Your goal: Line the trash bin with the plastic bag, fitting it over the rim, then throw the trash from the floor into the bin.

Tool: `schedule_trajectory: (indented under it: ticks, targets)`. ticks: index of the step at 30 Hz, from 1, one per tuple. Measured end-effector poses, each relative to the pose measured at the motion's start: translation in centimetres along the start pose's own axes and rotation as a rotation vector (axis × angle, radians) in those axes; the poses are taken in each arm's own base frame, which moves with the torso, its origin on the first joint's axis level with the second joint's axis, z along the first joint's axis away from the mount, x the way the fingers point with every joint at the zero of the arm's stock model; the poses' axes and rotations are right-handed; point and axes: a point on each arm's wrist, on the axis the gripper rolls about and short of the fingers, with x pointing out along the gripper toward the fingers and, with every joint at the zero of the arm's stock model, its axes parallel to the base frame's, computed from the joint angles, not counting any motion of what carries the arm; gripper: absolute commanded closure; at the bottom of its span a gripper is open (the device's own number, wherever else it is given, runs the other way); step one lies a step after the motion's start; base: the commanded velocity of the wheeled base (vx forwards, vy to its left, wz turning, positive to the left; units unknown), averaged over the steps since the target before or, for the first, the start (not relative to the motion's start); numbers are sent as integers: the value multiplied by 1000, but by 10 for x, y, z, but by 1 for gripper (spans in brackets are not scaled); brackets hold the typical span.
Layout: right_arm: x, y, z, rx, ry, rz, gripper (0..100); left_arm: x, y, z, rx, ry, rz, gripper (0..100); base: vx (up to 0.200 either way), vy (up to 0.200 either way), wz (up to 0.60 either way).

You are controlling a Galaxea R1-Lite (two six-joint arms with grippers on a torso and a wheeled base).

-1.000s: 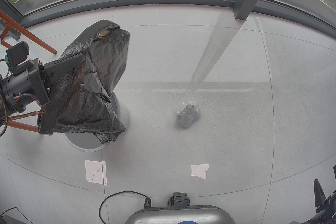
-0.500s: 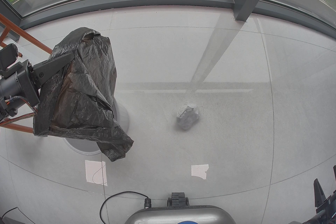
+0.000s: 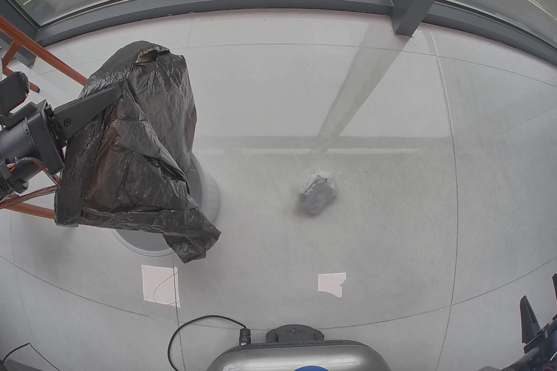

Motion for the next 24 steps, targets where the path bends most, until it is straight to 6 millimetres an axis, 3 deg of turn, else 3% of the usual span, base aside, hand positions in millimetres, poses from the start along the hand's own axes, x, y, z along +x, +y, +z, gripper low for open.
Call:
schedule_trajectory:
  ticks: [19, 24]
  targets:
    - [0, 0, 0, -1, 0, -2, 0, 2, -1, 2, 5, -6, -14, 100, 0, 200, 0]
    - [0, 0, 0, -2, 0, -3, 0, 6, -8, -5, -12, 19, -65, 100, 0, 0, 0]
